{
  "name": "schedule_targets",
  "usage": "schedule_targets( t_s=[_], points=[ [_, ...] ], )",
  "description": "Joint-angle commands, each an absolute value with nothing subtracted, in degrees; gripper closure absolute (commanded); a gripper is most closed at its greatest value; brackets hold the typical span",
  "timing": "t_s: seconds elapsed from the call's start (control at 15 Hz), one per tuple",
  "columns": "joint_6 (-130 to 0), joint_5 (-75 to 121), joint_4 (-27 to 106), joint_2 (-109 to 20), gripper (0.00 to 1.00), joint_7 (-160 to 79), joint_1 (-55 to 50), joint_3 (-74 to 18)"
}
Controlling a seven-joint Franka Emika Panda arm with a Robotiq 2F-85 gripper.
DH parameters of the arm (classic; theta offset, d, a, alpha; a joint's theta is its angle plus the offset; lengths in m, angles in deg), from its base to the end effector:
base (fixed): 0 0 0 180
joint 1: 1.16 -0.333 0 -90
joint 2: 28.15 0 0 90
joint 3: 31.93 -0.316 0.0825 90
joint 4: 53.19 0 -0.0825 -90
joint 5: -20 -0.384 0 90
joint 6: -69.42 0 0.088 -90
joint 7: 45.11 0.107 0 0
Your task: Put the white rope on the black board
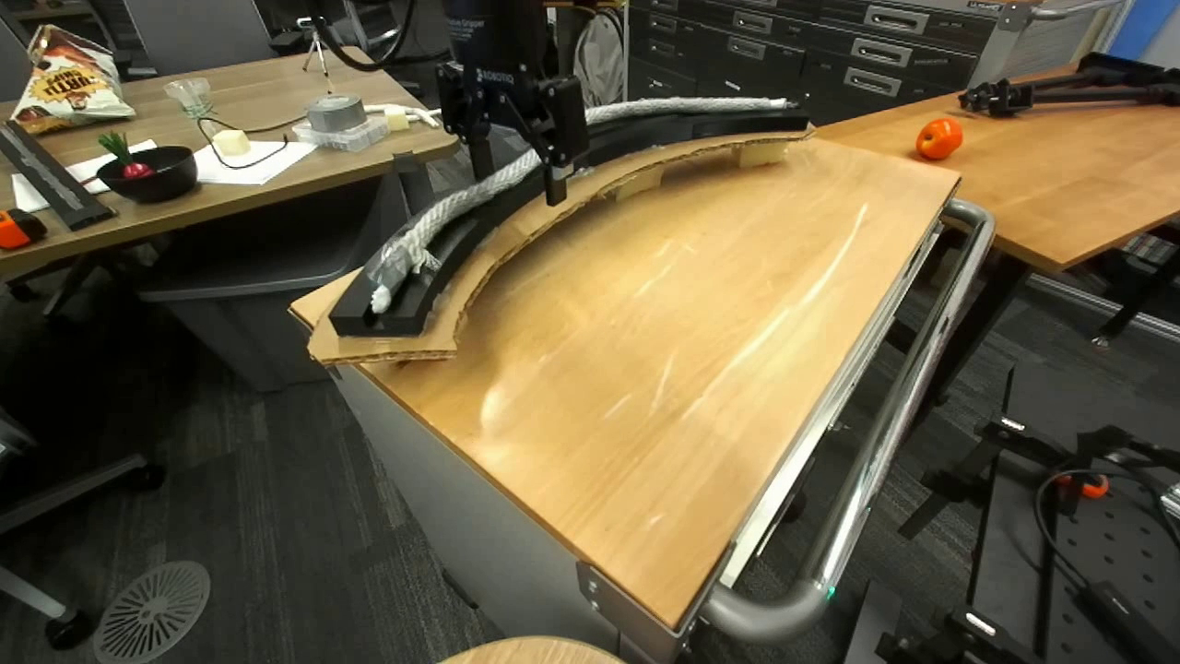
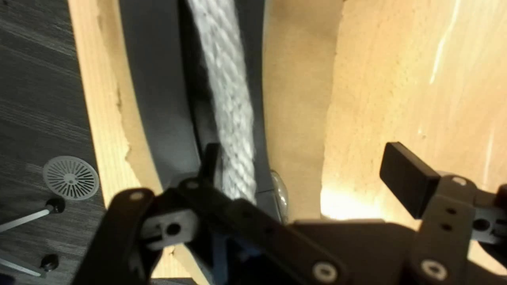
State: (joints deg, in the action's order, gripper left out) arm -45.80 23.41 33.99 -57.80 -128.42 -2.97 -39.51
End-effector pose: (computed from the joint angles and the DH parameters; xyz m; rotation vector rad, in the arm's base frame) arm 0.6862 0.0960 0.3601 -2.1413 -2.2664 0.0179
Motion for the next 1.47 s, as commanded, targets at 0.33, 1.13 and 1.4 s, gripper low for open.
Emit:
schedule_targets(
  t_s=[0.33, 1.13, 1.4],
  points=[
    [-45.2, 15.3, 35.8, -52.6, 0.00, -127.1, 2.8, -38.1],
    [-22.8, 12.2, 6.1, -69.5, 0.00, -123.6, -0.3, -40.8],
    [-25.9, 12.5, 3.1, -69.4, 0.00, -115.2, 1.0, -38.5]
  ],
)
